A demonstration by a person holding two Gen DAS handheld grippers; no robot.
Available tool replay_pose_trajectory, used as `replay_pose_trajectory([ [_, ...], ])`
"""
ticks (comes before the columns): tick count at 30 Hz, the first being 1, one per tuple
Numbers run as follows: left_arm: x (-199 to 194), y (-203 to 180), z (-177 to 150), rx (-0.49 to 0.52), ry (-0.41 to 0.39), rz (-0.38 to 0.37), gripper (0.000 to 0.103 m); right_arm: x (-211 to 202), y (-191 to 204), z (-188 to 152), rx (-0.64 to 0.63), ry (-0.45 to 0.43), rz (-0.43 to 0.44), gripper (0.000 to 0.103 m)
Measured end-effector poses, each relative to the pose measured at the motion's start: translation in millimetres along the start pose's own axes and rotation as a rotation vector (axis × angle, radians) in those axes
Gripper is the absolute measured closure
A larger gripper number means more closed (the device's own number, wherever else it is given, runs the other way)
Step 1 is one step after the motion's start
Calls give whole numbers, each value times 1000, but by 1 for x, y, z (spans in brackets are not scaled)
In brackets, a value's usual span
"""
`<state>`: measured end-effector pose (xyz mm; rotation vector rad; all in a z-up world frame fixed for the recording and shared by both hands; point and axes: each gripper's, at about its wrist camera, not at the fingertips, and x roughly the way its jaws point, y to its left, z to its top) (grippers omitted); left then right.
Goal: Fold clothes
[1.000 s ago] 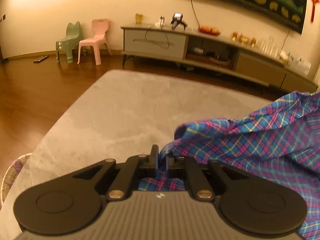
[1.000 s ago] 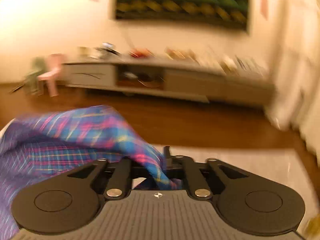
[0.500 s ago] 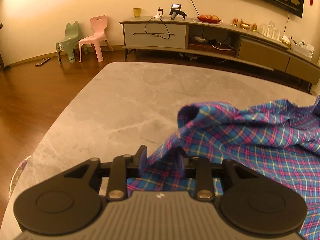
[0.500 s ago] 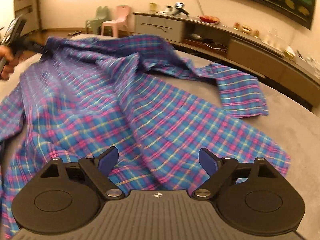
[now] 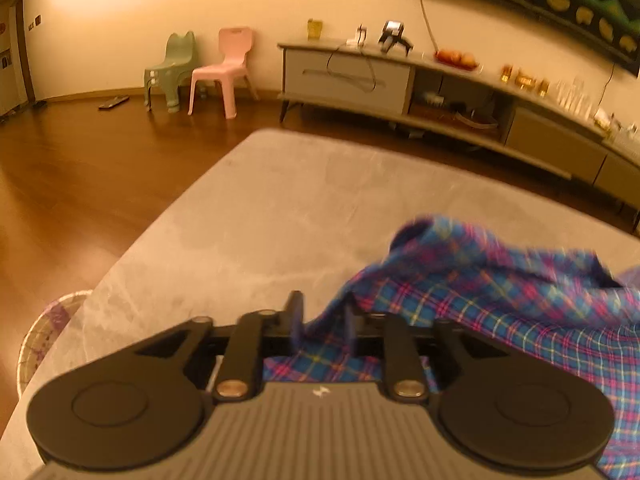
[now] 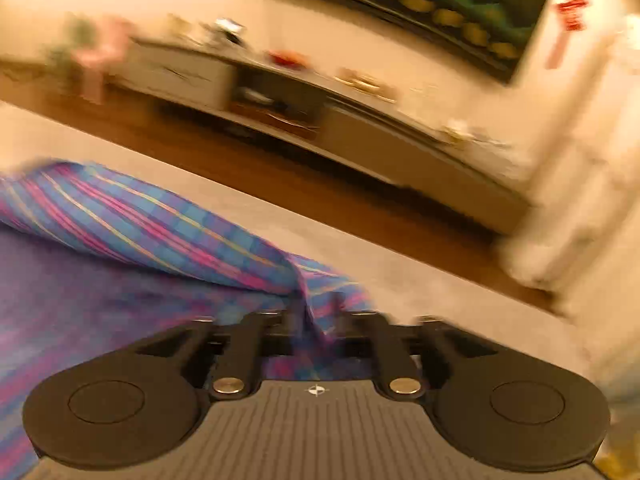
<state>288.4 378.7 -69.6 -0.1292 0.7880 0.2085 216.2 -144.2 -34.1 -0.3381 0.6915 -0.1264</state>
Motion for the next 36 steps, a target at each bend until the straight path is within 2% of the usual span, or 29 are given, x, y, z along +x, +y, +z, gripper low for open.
replay_pose_trajectory([
  [1,-2,3,1,-13,5,-9,67,1,-5,-4,60,23,12,43],
  [3,-11,11,5,-36,-6,-37,50,-21,-25,-20,254,26,139,41],
  [5,-18,17,5,-49,-8,-46,44,-59,-38,-47,377,26,275,30],
  [6,-20,21,3,-56,2,-45,41,-81,-41,-67,400,33,318,25],
  [7,-22,24,1,-62,12,-44,38,-104,-43,-87,418,42,356,15],
  [8,-23,27,-1,-68,22,-43,35,-127,-45,-108,435,50,395,13],
  [11,-28,37,-6,-86,52,-40,34,-178,-48,-164,474,141,425,13],
  [13,-33,47,-12,-113,70,-39,34,-188,-49,-196,512,197,426,13],
  [15,-41,60,-20,-165,83,-37,34,-199,-44,-209,513,189,445,14],
  [16,-44,66,-23,-189,88,-43,34,-203,-39,-208,502,183,464,25],
  [17,-46,71,-26,-214,93,-50,34,-206,-35,-206,490,172,489,43],
  [19,-51,80,-32,-262,102,-64,33,-208,-27,-201,462,160,522,49],
  [21,-51,83,-38,-285,121,-90,28,-204,-21,-197,440,163,527,65],
  [22,-47,79,-40,-275,137,-112,28,-203,-20,-195,436,164,529,81],
  [23,-43,75,-43,-265,154,-134,27,-202,-18,-190,426,164,527,92],
  [25,-36,61,-47,-242,167,-161,28,-204,-18,-182,414,129,531,100],
  [26,-34,53,-47,-219,156,-163,37,-203,-17,-175,406,110,529,101],
  [27,-32,44,-47,-194,147,-164,72,-206,-22,-166,402,71,520,101],
  [28,-30,42,-45,-205,149,-179,91,-213,-31,-154,403,11,510,102],
  [30,-27,43,-41,-260,144,-221,95,-237,-60,-125,428,-150,494,102],
  [33,-38,53,-31,-308,93,-256,96,-287,-106,-98,435,-422,546,103],
  [35,-43,57,-28,-308,74,-256,96,-307,-121,-98,395,-449,551,103],
  [36,-43,58,-29,-307,77,-257,96,-306,-121,-109,380,-399,544,103],
])
